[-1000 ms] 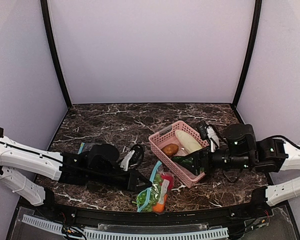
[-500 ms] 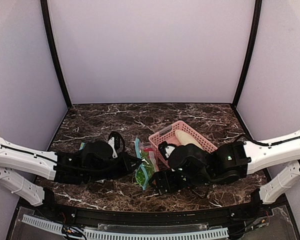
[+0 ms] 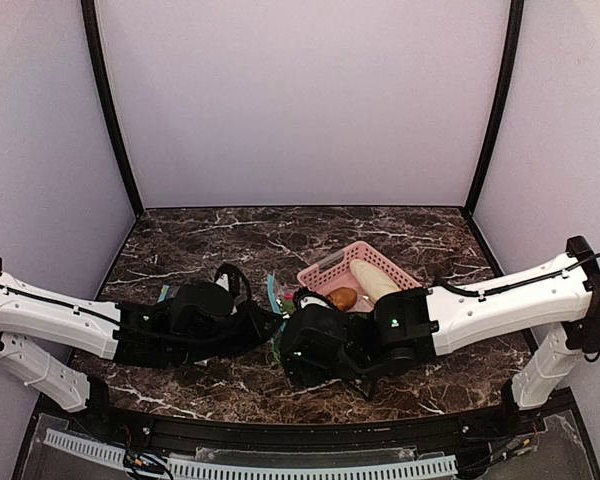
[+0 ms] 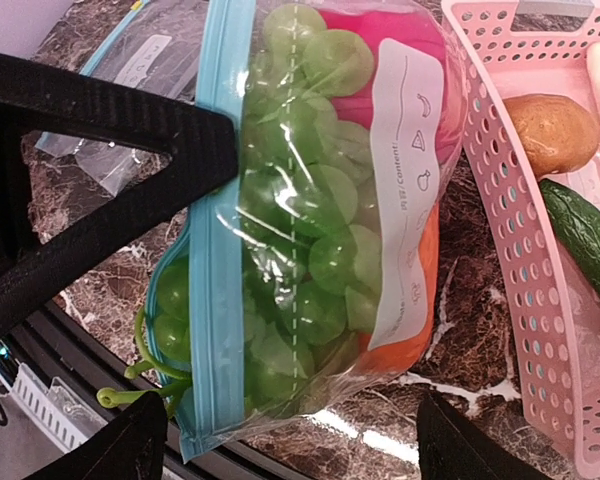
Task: Place the food in the zip-top bag and seal the zipper
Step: Pass from the left arm to the right
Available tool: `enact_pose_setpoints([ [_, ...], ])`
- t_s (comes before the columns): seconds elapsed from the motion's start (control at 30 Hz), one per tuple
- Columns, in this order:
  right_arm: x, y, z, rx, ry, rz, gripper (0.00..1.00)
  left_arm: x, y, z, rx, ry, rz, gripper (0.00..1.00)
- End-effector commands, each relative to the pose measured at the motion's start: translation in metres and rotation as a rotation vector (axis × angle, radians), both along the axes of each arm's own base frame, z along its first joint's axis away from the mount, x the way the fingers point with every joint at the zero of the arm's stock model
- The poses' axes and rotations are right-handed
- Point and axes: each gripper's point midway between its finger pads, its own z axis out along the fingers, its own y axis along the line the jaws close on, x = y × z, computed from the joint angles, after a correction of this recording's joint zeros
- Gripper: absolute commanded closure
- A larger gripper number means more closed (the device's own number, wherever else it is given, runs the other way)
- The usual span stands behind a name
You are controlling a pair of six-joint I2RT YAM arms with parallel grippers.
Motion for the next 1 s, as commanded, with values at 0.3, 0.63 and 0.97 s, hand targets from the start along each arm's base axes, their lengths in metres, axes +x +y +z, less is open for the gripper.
enact_pose_setpoints([
  [0.3,0.041,-0.019,-0.01,-0.109,-0.122,-0.146,0.46,-0.002,-0.012,0.01,-0.075,0.033,-0.014,0.99],
  [0.63,0.047,-0.016,-0.019,-0.136,-0.132,-0.112,1.0,0.001,-0.012,0.006,-0.096,0.036,0.009,0.99],
  [0.97,0.026,-0.021,-0.034,-0.135,-0.012,-0.036,1.0,0.025,0.024,0.002,-0.036,-0.013,0.102,0.95],
])
